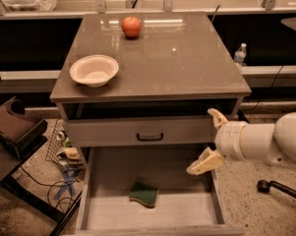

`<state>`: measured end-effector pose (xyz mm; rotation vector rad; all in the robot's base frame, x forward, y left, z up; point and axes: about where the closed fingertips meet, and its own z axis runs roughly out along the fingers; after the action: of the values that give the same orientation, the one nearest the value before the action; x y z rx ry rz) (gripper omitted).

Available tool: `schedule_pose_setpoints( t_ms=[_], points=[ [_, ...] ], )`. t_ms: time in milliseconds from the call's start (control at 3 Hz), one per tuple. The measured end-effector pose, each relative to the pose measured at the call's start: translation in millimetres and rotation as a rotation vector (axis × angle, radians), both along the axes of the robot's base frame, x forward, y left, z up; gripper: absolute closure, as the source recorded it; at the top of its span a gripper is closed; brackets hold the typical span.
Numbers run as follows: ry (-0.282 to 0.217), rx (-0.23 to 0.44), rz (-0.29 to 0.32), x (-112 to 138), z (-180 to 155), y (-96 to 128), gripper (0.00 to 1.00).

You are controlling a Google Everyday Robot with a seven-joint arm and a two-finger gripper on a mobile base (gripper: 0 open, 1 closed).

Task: Pick sponge from middle drawer and place on counter

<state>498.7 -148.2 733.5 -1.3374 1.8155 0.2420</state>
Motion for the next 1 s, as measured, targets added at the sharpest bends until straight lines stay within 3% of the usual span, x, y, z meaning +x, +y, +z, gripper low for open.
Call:
schedule_pose_setpoints(
  t_ms=[333, 1000],
  points=[
    [0.040, 0.057, 0.059, -9, -79, 26, 0.00],
    [0.118, 0.133, 0.150, -21, -181, 77, 0.00]
  ],
)
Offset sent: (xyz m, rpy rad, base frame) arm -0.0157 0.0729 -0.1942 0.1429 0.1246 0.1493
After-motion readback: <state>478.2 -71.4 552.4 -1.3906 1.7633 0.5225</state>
